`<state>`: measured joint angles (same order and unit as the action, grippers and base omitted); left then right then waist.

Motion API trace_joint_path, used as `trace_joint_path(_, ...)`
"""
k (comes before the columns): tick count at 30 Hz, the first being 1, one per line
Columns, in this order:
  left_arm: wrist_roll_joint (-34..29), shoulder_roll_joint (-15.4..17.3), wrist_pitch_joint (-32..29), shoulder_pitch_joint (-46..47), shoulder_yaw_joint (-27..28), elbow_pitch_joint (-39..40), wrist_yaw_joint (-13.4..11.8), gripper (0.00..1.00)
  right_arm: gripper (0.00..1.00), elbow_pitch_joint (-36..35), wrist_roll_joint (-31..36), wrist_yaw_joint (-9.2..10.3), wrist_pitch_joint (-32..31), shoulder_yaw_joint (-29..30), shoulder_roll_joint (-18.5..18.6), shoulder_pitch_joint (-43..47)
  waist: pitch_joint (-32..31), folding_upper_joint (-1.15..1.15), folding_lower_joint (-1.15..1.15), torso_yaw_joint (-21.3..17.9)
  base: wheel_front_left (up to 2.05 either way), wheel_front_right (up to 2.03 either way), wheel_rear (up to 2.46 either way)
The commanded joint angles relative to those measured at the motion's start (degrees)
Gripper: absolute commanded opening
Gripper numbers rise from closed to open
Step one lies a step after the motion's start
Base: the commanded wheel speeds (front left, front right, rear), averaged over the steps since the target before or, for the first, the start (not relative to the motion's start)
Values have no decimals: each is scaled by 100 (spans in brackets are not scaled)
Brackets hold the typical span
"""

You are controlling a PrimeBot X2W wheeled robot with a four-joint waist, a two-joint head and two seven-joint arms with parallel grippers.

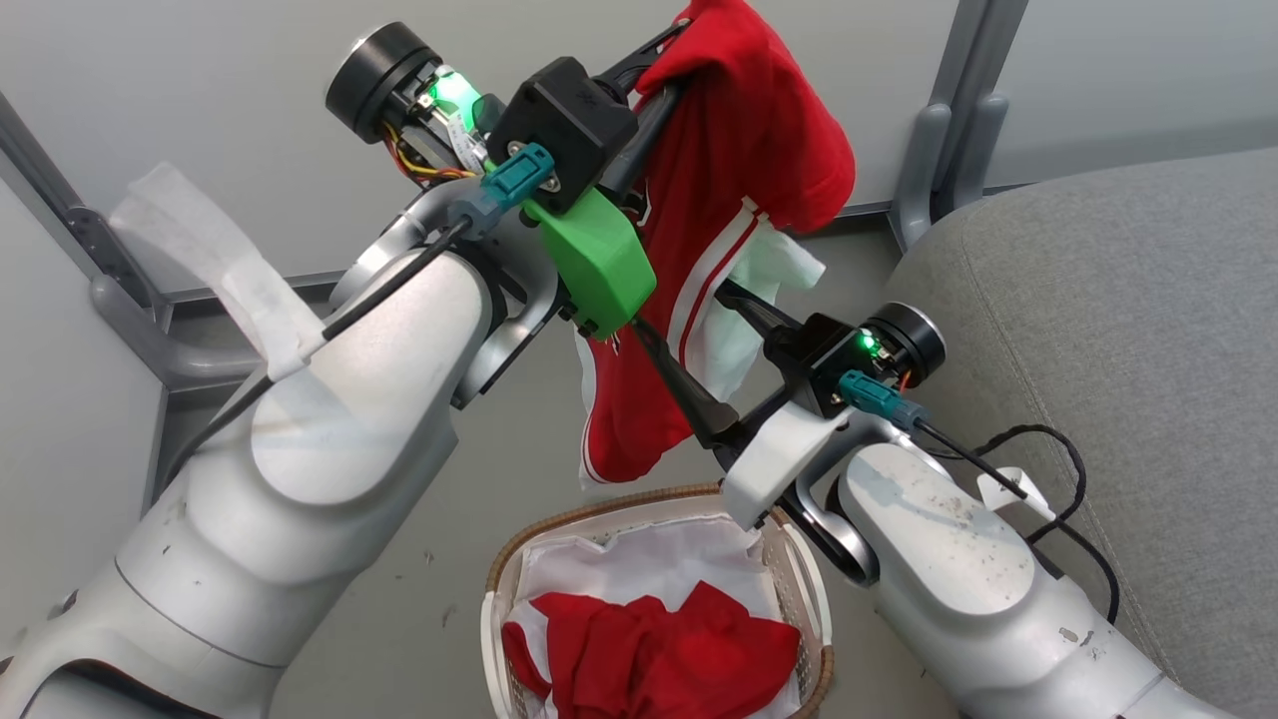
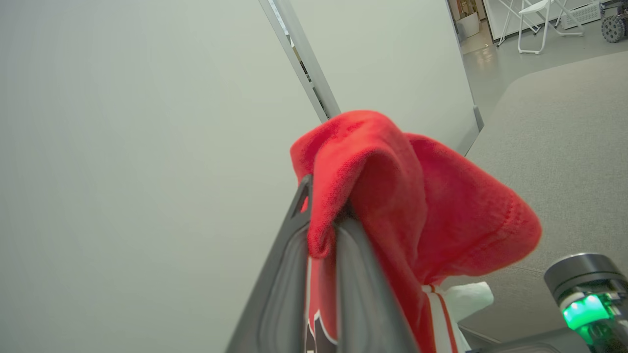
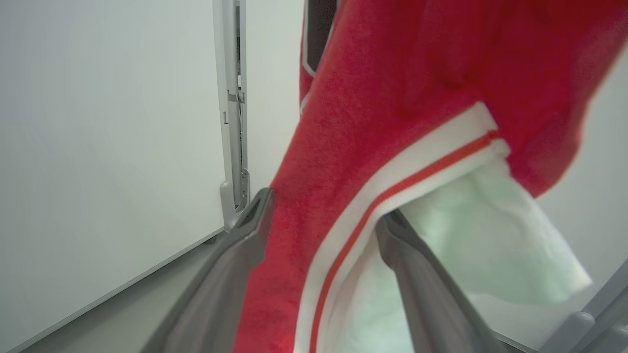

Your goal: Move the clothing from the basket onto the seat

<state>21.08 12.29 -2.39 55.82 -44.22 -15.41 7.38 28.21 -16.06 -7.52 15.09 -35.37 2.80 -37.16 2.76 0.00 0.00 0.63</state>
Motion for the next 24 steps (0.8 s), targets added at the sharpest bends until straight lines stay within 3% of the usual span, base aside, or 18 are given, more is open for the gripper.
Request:
trace_joint_path(1, 29, -6, 9, -24, -4, 23, 14, 0, 100, -40, -61, 6, 12, -42, 18, -84, -28, 0, 0, 19, 0, 0, 0)
trace_joint_path(8, 140, -65, -27, -138, -97, 95, 11, 0, 98, 39, -144, 6, 11, 133, 14, -140, -131, 0, 0, 78, 0, 0, 0)
trace_joint_path(9, 155, -72, -38, -143, -103, 106, 8, 0, 71, 57, -152, 6, 11, 138, 15, -148, -141, 0, 0, 87, 0, 0, 0)
trace_joint_path(10, 174, -83, -37, -150, -113, 122, -1, 0, 37, 83, -179, 6, 11, 149, 17, -166, -150, 0, 0, 97, 0, 0, 0)
trace_joint_path(11, 187, -89, -43, -158, -121, 133, -9, 0, 29, 90, -208, 6, 11, 155, 18, -177, -158, 0, 0, 105, 0, 0, 0)
trace_joint_path(14, 217, -124, -79, -196, -148, 186, -19, 0, 24, 64, -332, 6, 11, 90, 15, -222, -182, 0, 0, 131, 0, 0, 0)
trace_joint_path(16, 233, -146, -87, -229, -169, 224, -22, 0, 5, 58, -367, 6, 11, 96, 19, -262, -189, 0, 0, 143, 0, 0, 0)
trace_joint_path(18, 271, -153, -100, -252, -181, 259, -22, 0, 0, 37, -372, 6, 11, 136, 19, -262, -200, 0, 0, 152, 0, 0, 0)
trace_joint_path(24, 375, -64, -136, -367, -121, 236, -104, 0, 0, -62, -307, 6, 12, 237, 18, -187, -199, 0, 0, 166, 0, 0, 0)
